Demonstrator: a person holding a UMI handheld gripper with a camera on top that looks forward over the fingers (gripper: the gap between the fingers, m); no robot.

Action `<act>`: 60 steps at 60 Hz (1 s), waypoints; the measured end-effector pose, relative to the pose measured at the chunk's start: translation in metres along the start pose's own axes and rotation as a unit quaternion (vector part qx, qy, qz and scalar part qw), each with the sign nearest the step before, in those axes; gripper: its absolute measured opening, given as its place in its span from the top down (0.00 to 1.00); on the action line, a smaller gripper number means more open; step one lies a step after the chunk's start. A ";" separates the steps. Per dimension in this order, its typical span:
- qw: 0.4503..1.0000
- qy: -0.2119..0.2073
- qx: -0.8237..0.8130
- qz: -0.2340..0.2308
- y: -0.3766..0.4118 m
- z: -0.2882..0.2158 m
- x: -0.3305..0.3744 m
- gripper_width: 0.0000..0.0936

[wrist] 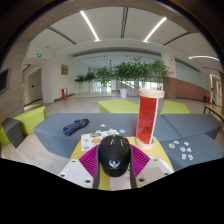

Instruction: Arrange mouse

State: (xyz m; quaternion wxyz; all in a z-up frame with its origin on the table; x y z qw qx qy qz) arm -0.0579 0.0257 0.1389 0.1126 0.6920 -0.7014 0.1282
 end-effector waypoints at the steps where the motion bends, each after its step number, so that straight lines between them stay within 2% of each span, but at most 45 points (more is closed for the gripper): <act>1: 1.000 0.003 0.001 0.001 -0.011 -0.001 -0.003 0.55; 6: 0.998 0.034 -0.035 0.042 -0.067 0.015 -0.015 0.55; 11: 0.992 0.095 -0.053 0.068 -0.098 0.065 -0.030 0.55; 16: 0.989 0.127 -0.055 0.045 -0.091 0.097 -0.036 0.55; 23: 0.985 0.162 -0.022 0.053 -0.092 0.127 -0.035 0.52; 25: 0.988 0.148 -0.015 0.049 -0.092 0.122 -0.038 0.48; 29: 0.988 0.145 -0.012 0.044 -0.093 0.124 -0.039 0.40; 36: 0.984 0.169 -0.018 0.057 -0.097 0.118 -0.031 0.25; 40: 0.986 0.149 -0.012 0.070 -0.101 0.102 -0.015 0.14; 60: 0.993 0.116 0.006 0.011 -0.024 0.049 0.159 0.14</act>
Point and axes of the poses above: the point between the fingertips, and its own axes, seen from behind it with the camera up: y to the left, z down, x backward, against the way the camera looks, the point moved 4 cm from there along x, backward, against the way the camera looks, and after that the axes turned 9 degrees about z, right-handed, at the moved point
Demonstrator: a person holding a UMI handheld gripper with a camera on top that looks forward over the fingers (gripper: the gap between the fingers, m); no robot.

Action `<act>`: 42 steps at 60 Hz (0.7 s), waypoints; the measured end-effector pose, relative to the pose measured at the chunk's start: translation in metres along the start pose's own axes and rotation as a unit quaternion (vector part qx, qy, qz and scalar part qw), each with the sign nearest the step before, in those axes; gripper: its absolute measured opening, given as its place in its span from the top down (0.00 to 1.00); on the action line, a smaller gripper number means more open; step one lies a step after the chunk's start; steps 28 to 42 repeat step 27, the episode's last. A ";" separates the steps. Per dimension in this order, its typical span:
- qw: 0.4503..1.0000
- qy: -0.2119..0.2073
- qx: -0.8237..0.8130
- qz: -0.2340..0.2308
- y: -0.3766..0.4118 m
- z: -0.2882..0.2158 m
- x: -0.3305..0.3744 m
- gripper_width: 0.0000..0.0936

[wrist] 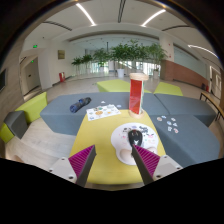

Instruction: Arrange mouse

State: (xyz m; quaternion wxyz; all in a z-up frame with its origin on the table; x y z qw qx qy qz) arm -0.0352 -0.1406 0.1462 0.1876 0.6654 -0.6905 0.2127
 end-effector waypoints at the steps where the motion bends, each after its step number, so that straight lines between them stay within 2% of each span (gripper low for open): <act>1: 1.000 -0.001 0.001 -0.001 0.004 0.000 0.008 0.14; 8: 1.000 -0.005 0.011 -0.006 0.026 0.003 0.050 0.13; 18: 0.999 -0.032 0.036 -0.011 0.048 -0.005 0.086 0.13; 25: 0.998 -0.052 0.042 0.004 0.041 -0.006 0.088 0.13; 42: 0.998 -0.050 0.040 0.009 0.038 -0.004 0.087 0.13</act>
Point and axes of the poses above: the point between the fingertips, and its own axes, seen from behind it with the camera up: y to the left, z down, x backward, against the way the camera looks, the point moved 4 cm from there along x, backward, against the way the camera looks, and after that the axes turned 9 degrees about z, right-handed, at the moved point
